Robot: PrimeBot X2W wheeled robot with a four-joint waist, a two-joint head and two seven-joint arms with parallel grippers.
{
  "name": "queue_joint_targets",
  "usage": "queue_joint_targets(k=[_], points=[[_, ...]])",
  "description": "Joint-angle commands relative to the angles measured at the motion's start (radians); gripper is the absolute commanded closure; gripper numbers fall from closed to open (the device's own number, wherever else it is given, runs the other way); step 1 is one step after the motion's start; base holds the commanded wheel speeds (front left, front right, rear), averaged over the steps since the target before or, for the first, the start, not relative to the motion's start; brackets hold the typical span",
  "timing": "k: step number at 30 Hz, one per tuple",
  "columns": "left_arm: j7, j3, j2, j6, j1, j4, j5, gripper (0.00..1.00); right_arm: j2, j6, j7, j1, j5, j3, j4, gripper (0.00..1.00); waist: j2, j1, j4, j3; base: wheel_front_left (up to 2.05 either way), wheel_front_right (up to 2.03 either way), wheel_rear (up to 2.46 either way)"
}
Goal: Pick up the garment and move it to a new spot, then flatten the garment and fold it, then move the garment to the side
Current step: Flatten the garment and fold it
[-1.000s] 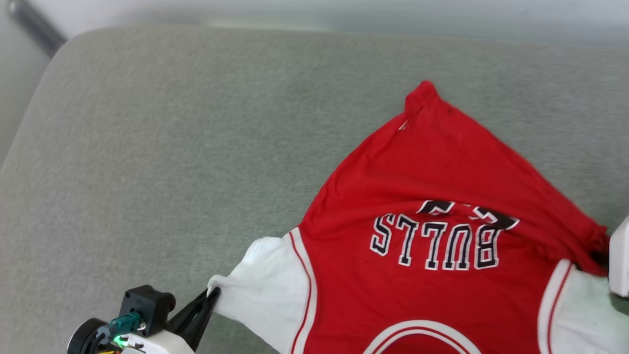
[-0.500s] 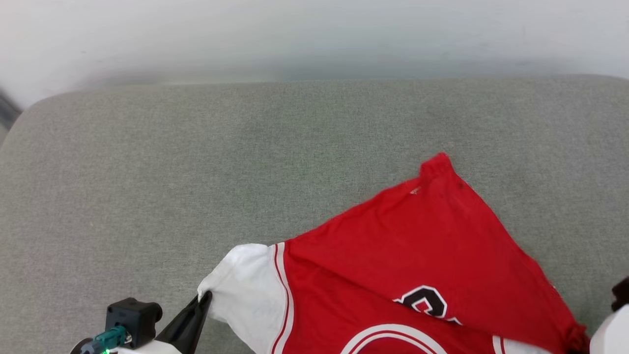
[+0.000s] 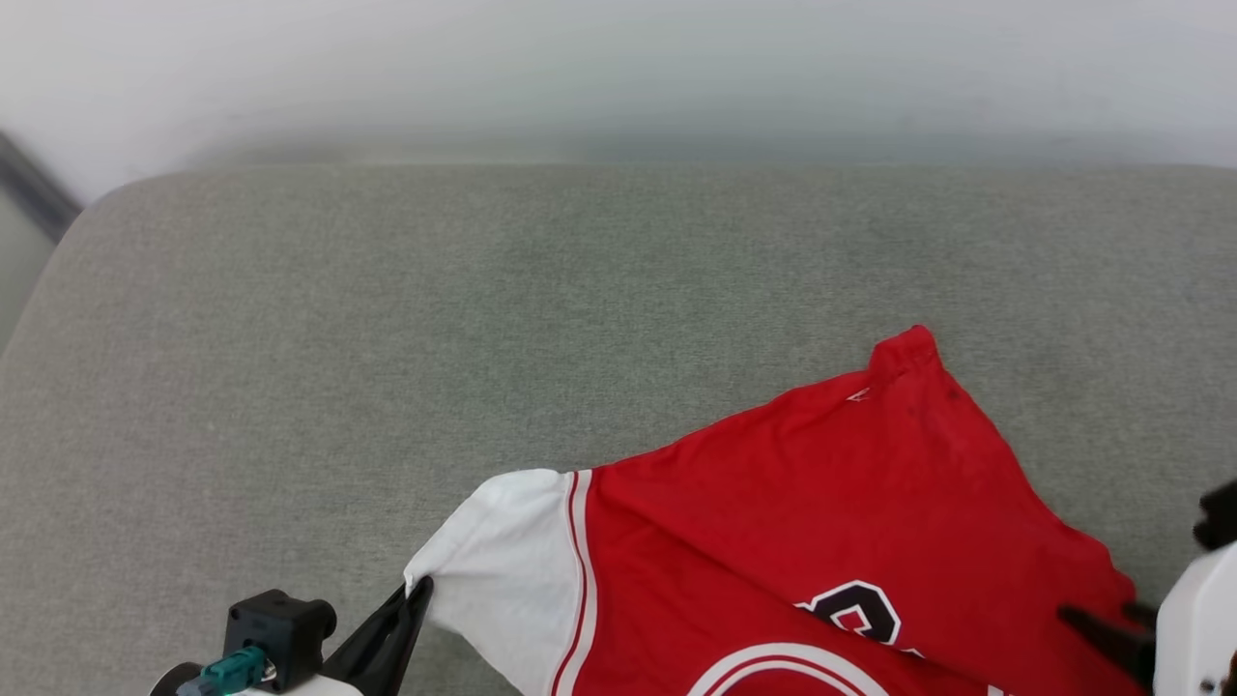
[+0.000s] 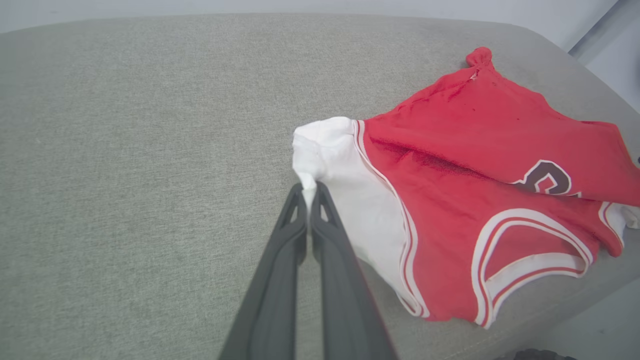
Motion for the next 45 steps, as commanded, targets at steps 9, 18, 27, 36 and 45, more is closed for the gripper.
queue_joint_targets(k=[9, 18, 27, 36, 45], points=[[0.005, -0.026, 0.002, -0.009, -0.045, -0.036, 0.036, 1.00, -0.037, 0.000, 0.083, -0.234, 0.007, 0.040, -0.077, 0.00, 0.0000, 0.0001, 0.074, 0.081, 0.00, 0.00, 0.00], [0.003, -0.064, -0.022, -0.038, -0.132, -0.038, 0.058, 1.00, -0.061, 0.000, 0.100, -0.505, -0.128, 0.101, 0.091, 0.00, 0.0000, 0.0001, 0.185, 0.216, 0.00, 0.00, 0.00], [-0.014, -0.099, -0.053, -0.067, -0.192, -0.012, 0.065, 1.00, -0.098, 0.000, 0.087, -0.612, -0.194, 0.140, 0.293, 0.00, 0.0000, 0.0001, 0.266, 0.285, 0.00, 0.00, 0.00], [-0.030, -0.111, -0.068, -0.076, -0.216, 0.013, 0.061, 1.00, -0.125, -0.001, 0.076, -0.542, -0.209, 0.178, 0.424, 0.00, 0.0000, 0.0001, 0.299, 0.308, 0.00, 0.00, 0.00], [-0.043, -0.109, -0.067, -0.070, -0.227, 0.036, 0.063, 1.00, -0.117, -0.001, 0.029, -0.541, -0.171, 0.181, 0.463, 1.00, 0.0000, 0.0001, 0.280, 0.268, 0.00, 0.00, 0.00]])
